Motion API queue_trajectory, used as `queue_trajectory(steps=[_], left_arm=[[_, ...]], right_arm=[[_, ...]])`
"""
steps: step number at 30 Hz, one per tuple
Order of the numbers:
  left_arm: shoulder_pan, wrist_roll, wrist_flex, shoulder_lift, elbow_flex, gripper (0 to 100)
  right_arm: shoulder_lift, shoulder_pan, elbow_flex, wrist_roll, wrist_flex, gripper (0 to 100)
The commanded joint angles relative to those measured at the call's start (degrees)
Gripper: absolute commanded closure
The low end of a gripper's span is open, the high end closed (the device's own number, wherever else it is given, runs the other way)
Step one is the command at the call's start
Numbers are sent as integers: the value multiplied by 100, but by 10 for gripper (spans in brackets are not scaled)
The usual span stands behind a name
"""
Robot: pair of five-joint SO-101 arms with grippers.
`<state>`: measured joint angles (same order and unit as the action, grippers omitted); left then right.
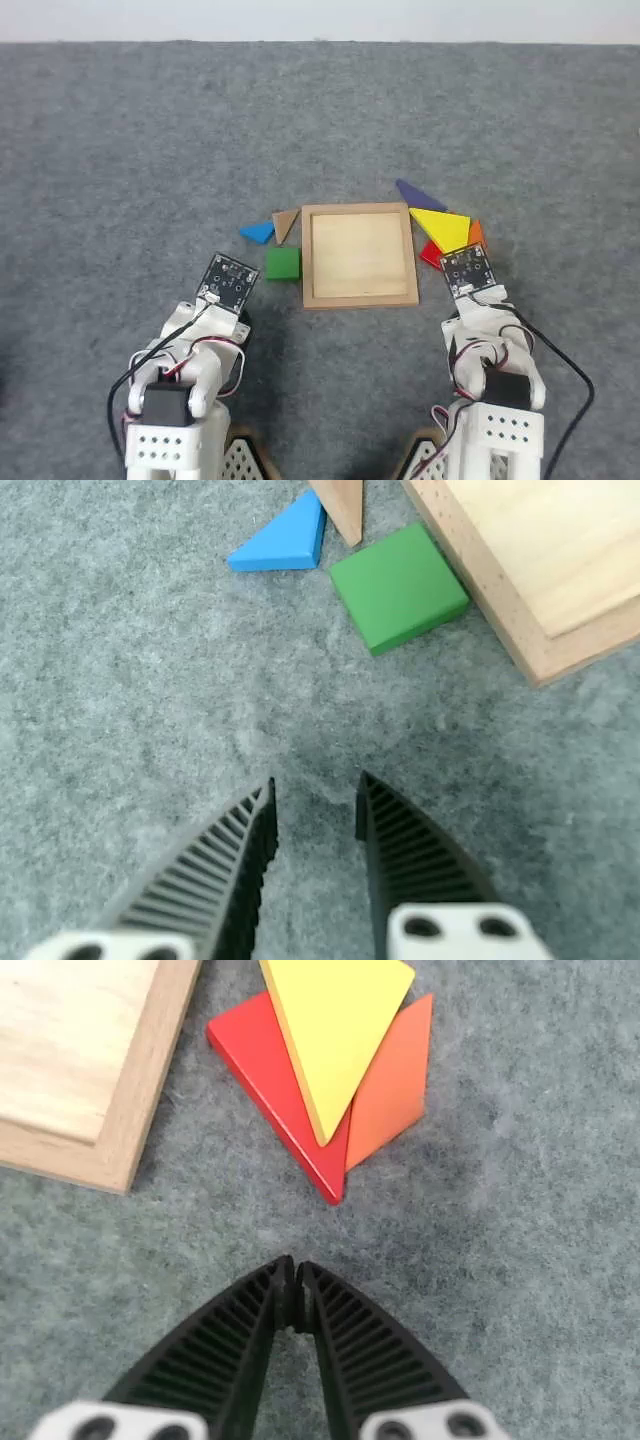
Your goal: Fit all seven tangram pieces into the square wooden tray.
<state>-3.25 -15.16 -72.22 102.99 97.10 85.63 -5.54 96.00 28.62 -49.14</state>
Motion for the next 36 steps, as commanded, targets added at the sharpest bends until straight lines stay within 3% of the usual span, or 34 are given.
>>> queue_trajectory(steps=[1, 22, 36], left_arm=[[-35, 9, -35, 88, -66, 863], [-35, 9, -35, 88, -66, 863], [-35, 9, -35, 88, -66, 863]], right_arm=[[66, 13, 79, -26, -57, 986], [66, -4, 0, -9, -251, 986], [-4, 31, -1310, 220, -980, 985]])
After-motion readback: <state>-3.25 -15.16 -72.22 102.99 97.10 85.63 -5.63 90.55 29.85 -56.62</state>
